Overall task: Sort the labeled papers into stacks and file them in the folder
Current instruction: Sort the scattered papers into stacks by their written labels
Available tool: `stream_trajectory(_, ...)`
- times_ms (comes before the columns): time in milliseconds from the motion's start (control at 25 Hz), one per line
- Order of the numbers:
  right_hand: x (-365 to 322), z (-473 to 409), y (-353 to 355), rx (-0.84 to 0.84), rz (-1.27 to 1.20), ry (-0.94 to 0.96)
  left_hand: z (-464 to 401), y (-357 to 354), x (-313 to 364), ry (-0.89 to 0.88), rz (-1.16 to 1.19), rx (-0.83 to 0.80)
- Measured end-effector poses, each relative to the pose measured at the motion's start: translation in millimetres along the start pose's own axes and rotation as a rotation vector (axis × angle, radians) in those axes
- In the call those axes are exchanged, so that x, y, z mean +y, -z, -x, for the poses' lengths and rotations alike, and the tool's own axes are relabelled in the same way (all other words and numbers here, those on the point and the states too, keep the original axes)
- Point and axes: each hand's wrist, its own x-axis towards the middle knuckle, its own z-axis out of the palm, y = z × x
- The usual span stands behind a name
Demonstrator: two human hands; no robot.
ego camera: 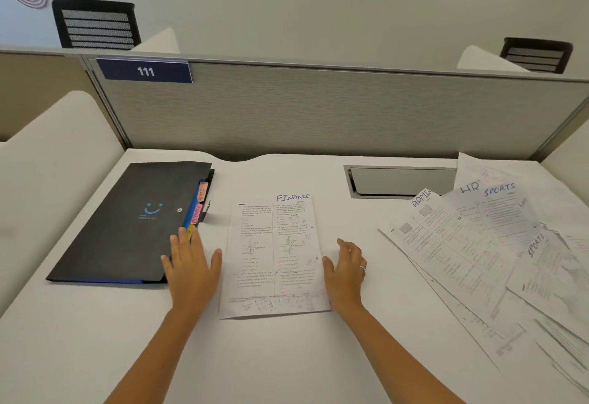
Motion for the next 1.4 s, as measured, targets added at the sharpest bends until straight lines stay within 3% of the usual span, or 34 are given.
stream_trajectory(120,27.3,-5.0,33.7,0.037,0.026,-0.024,35.3,-12.1,57.2,-0.171,0.086,-0.017)
stream_trajectory(360,99.1,-26.0,122.4,0.082,0.136,-0.051,123.6,-39.5,178.4,-0.344,0.261,-0.238)
stream_trajectory(560,178.4,-52.3,203.3,0.084,0.279,-0.079,173.4,-76.4,249.3,-0.410,0.031,-0.412)
stream_trajectory(760,264.6,-79.7,286.2,0.068,0.427,-0.085,189.1,-95.5,302.9,-0.339,0.063,-0.429)
stream_trajectory(960,331.9,-88.3,331.0,-0.117,0.745,-0.073,196.3,-96.2,359.0,-0.138,0.074,-0.426)
stream_trajectory(1160,329.5,-71.9,304.9,-0.151,0.671,-0.015,189.9,-100.1,389.5,0.003,0.063,-0.444)
stream_trajectory(1400,296.1,-50.0,264.0,-0.135,0.592,-0.009,182.4,-106.9,378.4,0.005,0.033,-0.396)
